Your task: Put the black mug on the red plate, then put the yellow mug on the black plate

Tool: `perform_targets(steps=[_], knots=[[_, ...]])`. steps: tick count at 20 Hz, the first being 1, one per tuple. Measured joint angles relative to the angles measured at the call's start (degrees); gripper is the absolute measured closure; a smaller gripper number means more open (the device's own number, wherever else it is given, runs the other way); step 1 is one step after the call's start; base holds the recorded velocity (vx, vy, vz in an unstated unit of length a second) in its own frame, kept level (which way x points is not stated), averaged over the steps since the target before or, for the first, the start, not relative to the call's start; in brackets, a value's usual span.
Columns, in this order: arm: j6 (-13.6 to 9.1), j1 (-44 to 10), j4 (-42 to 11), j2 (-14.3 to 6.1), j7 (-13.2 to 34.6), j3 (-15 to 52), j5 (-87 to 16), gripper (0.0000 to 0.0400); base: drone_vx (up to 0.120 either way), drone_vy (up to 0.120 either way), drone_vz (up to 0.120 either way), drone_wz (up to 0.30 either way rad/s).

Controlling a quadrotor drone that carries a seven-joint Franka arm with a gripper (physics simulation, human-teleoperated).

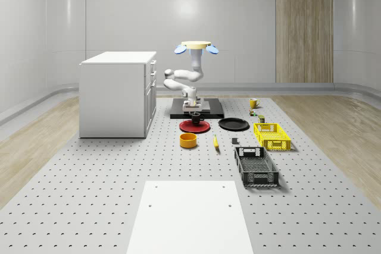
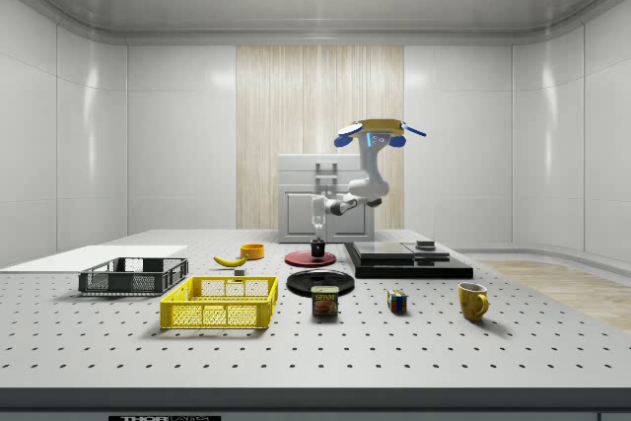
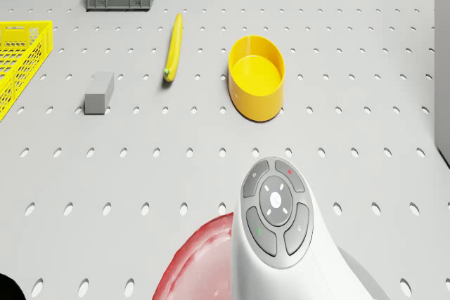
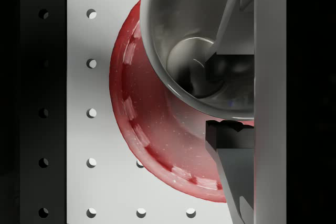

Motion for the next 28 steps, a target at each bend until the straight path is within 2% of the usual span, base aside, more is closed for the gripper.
perform_targets(steps=[1,3,5,7,9,13,15,28], knots=[[0.10,-0.07,0.16,0.08,-0.02,-0.34,-0.33,0.0290,0.000,0.000,0.000,0.000],[0.20,-0.15,0.38,0.24,-0.05,-0.83,-0.83,0.0176,0.000,0.000,0.000,0.000],[0.00,-0.02,0.27,0.34,-0.11,-0.64,-0.69,0.0107,0.000,0.000,0.000,0.000],[-0.46,0.28,-0.12,0.37,-0.18,0.16,0.01,0.0065,0.000,0.000,0.000,0.000],[-1.05,0.67,-0.65,0.38,-0.24,1.32,1.06,0.0039,0.000,0.000,0.000,0.000],[-2.19,1.36,-1.64,0.38,-0.34,3.73,3.25,0.0014,0.000,0.010,0.120,0.000],[-2.54,1.56,-1.92,0.40,-0.37,4.49,3.95,0.0009,-0.040,0.120,0.120,0.000],[-3.19,1.91,-2.42,0.46,-0.41,5.92,5.25,0.0000,-0.120,0.120,0.000,0.000]])
